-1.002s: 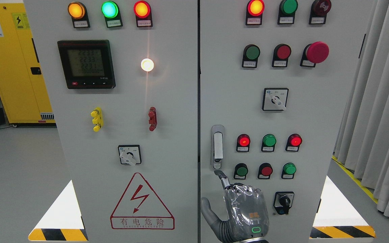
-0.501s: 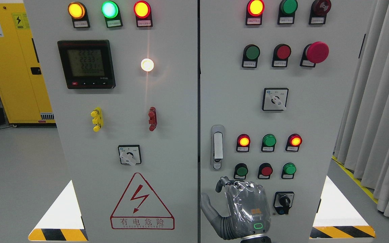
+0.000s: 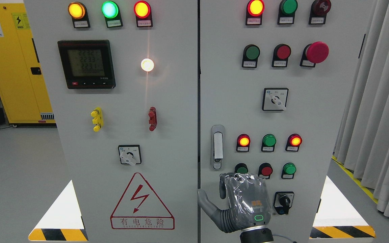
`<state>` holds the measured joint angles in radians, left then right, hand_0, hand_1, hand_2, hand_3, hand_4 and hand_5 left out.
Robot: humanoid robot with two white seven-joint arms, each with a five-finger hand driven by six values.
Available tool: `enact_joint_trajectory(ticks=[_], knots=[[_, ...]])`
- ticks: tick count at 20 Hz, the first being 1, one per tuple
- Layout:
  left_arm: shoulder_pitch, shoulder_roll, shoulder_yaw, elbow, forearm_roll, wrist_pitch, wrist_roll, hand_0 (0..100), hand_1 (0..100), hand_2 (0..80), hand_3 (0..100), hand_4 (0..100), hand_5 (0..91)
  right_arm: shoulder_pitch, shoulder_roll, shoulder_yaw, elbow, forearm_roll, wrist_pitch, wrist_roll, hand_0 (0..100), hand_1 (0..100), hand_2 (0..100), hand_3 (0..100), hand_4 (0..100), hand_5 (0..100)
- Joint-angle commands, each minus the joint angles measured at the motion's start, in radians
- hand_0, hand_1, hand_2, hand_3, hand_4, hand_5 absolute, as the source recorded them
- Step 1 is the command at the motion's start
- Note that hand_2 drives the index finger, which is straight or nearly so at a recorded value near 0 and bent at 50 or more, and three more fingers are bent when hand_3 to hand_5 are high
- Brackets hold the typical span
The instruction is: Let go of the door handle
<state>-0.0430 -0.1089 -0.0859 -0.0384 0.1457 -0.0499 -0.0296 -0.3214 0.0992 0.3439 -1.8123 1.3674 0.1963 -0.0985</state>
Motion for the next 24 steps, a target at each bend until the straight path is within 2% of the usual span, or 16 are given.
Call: enact_joint_trajectory(ticks=[1,8,24], knots=[[0.0,0.0,0.0,0.0,0.0,-0.001,0.0,12,56,0.0,0,0,0.0,-0.025,0.004,-0.017,-0.002,0.001,0.005,0.0,25,33,94,100,99,97],[0.0,0.0,0.0,0.0,0.0,-0.001,0.0,12,56,0.0,0,0,0.0,-0.071,0.002,-0.037,0.013,-0.001,0.008,0.008,28,22,94,100,99,97],[0.0,0.0,0.0,0.0,0.0,-0.001,0.0,12,56,0.0,0,0,0.0,-0.107,0.005,-0.046,0.057,-0.002,0.008,0.016,31,24,94,100,98,97]])
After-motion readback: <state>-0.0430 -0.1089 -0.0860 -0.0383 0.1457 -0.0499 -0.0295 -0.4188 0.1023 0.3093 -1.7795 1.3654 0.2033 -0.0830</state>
